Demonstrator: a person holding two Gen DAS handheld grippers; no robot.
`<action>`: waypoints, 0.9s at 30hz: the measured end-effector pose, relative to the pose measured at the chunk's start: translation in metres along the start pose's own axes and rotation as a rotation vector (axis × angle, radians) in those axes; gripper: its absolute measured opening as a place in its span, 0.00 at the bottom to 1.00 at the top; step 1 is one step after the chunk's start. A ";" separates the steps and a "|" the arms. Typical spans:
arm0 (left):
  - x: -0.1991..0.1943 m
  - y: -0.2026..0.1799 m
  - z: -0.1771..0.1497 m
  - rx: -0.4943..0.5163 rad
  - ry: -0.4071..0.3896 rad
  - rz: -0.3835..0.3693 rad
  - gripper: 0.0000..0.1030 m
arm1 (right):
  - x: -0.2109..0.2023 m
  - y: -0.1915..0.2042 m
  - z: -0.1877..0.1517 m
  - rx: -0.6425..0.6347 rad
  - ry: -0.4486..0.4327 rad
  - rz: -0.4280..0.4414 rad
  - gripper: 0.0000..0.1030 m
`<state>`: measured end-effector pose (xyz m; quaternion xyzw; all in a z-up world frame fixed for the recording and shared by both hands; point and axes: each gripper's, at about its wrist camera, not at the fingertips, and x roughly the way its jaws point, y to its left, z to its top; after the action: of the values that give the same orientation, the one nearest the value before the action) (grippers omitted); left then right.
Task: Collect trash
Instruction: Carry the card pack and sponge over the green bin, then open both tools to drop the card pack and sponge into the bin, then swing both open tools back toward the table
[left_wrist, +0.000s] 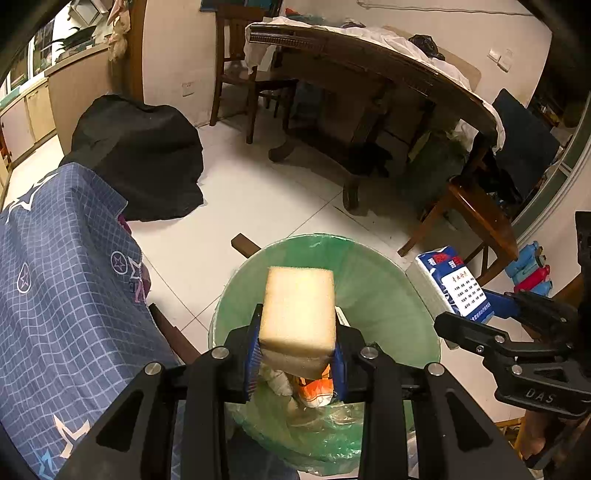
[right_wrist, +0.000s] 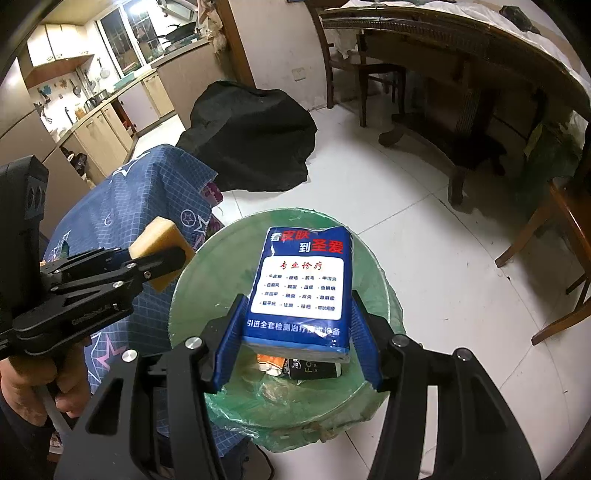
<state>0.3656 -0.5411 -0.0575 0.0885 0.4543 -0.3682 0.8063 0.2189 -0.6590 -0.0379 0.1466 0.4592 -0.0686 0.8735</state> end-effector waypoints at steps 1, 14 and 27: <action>0.000 0.001 0.000 0.000 0.001 0.000 0.31 | 0.001 -0.001 0.000 0.001 0.001 0.000 0.50; 0.011 -0.003 0.004 -0.017 0.002 0.024 0.32 | 0.010 -0.009 0.000 0.009 0.008 0.016 0.53; 0.018 0.000 0.005 -0.035 0.001 0.040 0.55 | 0.002 -0.016 -0.003 0.030 -0.045 0.026 0.62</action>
<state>0.3746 -0.5527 -0.0691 0.0834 0.4593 -0.3440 0.8147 0.2139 -0.6730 -0.0437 0.1642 0.4362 -0.0673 0.8822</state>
